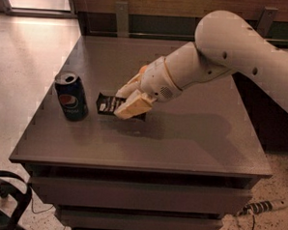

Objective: Move rxbar chocolate near pepsi can

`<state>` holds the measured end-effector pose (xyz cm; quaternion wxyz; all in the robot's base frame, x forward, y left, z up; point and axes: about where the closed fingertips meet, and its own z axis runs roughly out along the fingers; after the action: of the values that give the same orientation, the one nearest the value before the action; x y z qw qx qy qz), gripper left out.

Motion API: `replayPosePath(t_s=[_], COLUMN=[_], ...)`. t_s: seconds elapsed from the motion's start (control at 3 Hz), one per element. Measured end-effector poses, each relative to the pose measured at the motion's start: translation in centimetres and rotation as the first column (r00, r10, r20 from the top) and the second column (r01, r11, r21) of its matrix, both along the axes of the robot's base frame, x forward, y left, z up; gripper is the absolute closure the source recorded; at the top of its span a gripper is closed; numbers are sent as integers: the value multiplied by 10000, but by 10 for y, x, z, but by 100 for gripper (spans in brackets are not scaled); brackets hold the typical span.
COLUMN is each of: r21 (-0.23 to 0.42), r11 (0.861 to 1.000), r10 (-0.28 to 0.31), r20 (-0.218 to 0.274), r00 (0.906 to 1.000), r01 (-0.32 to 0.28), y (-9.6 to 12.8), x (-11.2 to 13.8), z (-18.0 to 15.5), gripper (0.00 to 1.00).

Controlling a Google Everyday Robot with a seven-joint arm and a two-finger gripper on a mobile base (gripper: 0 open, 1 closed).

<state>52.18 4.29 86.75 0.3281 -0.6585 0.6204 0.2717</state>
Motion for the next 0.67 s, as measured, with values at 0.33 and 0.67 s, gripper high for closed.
replayPosePath(t_s=[0.33,0.67], r21=[-6,-11], r11=[10000,10000], r10=[34,65], r20=[-1,-2], r00=[10000,10000], r01=[-34,-65], y=[2,3], x=[-1,-2], z=[0,0], gripper=[12,0])
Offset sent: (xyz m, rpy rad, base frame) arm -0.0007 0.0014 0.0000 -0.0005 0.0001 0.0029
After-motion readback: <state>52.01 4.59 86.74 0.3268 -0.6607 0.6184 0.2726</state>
